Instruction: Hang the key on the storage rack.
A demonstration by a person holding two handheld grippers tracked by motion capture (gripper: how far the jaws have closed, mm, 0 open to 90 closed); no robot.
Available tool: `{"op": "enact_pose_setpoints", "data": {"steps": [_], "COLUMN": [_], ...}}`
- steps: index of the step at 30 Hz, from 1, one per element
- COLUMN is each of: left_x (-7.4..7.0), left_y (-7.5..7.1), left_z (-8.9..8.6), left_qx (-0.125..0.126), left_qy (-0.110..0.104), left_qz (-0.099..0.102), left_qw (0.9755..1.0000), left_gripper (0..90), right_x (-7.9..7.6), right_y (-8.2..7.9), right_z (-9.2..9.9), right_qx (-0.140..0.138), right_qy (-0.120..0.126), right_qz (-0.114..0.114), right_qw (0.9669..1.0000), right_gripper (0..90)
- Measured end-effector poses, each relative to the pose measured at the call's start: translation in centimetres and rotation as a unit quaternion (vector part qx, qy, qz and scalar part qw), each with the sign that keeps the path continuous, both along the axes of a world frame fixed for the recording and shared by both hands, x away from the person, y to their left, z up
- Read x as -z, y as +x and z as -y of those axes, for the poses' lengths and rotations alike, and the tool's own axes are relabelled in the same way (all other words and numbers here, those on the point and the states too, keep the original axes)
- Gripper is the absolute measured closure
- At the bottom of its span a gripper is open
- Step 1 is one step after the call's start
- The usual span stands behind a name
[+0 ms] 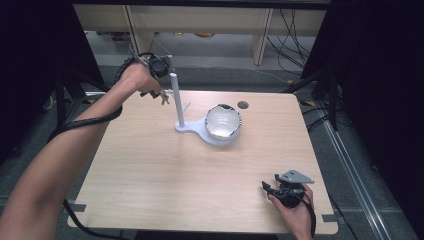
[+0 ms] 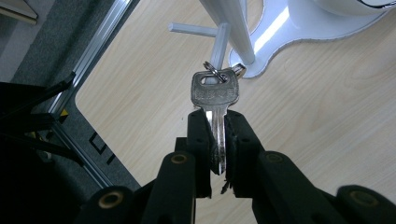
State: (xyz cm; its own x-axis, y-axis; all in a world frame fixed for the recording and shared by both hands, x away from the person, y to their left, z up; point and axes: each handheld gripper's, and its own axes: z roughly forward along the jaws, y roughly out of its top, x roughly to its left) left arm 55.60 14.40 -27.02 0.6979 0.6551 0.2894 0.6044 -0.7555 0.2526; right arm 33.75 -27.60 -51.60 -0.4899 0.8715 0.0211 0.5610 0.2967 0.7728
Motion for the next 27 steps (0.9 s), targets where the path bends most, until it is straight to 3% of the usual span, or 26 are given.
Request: {"op": "enact_pose_setpoints", "data": {"steps": [5, 8, 9, 17, 20, 26, 27], "left_x": [-0.2, -0.4, -0.5, -0.6, -0.3, 0.3, 0.3], "left_y": [-0.4, -0.7, -0.9, -1.7, -2.3, -3.3, -3.4], "left_z": [-0.2, -0.3, -0.5, -1.9, -2.4, -3.2, -3.3], "left_qx": [-0.002, 0.002, -0.004, -0.005, -0.014, -0.021, -0.02], "left_qy": [-0.03, -0.036, -0.05, -0.067, -0.086, -0.098, -0.098], "left_qz": [0.02, 0.022, 0.026, 0.054, 0.056, 0.065, 0.064], "left_qw": [0.9993, 0.9991, 0.9984, 0.9963, 0.9946, 0.9929, 0.993], "left_gripper": [72.6, 69.0, 67.3, 55.2, 50.2, 43.4, 42.2], "right_x": [0.0, 0.0, 0.0, 0.0, 0.0, 0.0, 0.0], "right_y": [0.0, 0.0, 0.0, 0.0, 0.1, -0.1, -0.1], "right_z": [0.0, 0.0, 0.0, 0.0, 0.1, -0.1, -0.1], "right_qx": [0.0, 0.0, 0.004, 0.003, 0.002, 0.01, 0.011], "right_qy": [0.0, 0.0, -0.004, -0.004, -0.011, -0.005, -0.011], "right_qz": [0.0, 0.0, 0.003, 0.001, 0.011, 0.003, 0.01], "right_qw": [1.0, 1.0, 1.0, 1.0, 0.9999, 0.9999, 0.9998], "right_gripper": [41.8, 41.8, 41.8, 41.8, 41.8, 41.8, 41.8]}}
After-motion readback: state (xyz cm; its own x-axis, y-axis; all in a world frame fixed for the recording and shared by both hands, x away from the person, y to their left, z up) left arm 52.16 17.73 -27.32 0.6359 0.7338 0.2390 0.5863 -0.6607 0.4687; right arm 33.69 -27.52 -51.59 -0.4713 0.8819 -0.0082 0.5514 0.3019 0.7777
